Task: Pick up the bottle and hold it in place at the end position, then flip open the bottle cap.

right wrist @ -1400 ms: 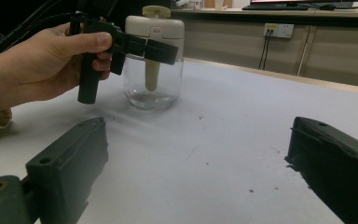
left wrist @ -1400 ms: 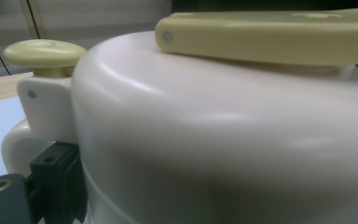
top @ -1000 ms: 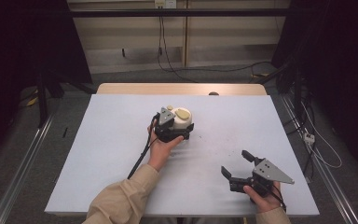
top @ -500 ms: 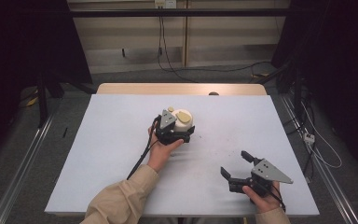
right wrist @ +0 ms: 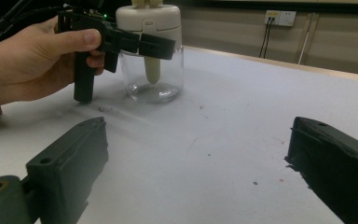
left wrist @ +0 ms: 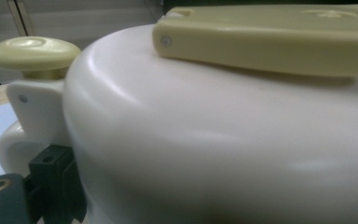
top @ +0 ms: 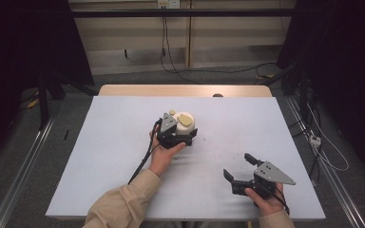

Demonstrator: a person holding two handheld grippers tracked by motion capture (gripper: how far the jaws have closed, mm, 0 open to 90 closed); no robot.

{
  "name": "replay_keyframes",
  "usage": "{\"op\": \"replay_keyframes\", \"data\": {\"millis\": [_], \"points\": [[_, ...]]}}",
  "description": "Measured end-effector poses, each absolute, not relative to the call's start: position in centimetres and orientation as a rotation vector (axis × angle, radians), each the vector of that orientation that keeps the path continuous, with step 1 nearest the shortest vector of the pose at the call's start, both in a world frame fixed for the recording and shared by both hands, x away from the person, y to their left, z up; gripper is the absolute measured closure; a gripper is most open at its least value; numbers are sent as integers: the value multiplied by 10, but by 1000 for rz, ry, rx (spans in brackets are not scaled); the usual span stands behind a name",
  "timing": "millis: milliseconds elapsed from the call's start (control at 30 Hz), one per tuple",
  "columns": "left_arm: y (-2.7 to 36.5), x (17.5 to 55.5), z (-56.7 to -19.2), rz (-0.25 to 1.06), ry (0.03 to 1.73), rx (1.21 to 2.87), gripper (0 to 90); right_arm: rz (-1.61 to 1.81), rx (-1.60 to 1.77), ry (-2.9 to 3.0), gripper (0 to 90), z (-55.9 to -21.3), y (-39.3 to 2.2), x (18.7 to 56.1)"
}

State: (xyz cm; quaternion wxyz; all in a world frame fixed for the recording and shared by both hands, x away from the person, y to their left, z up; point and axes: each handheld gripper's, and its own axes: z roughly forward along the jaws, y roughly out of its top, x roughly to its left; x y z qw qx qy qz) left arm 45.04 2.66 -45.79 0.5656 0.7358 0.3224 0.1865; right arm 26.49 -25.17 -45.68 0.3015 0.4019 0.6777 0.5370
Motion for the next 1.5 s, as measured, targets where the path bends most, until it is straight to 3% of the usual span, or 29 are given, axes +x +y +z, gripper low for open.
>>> {"op": "replay_keyframes", "data": {"millis": [1500], "points": [[27, 450, -458, 436, 761, 1730, 62, 1425, 1110, 1879, 44, -443, -224, 309]]}}
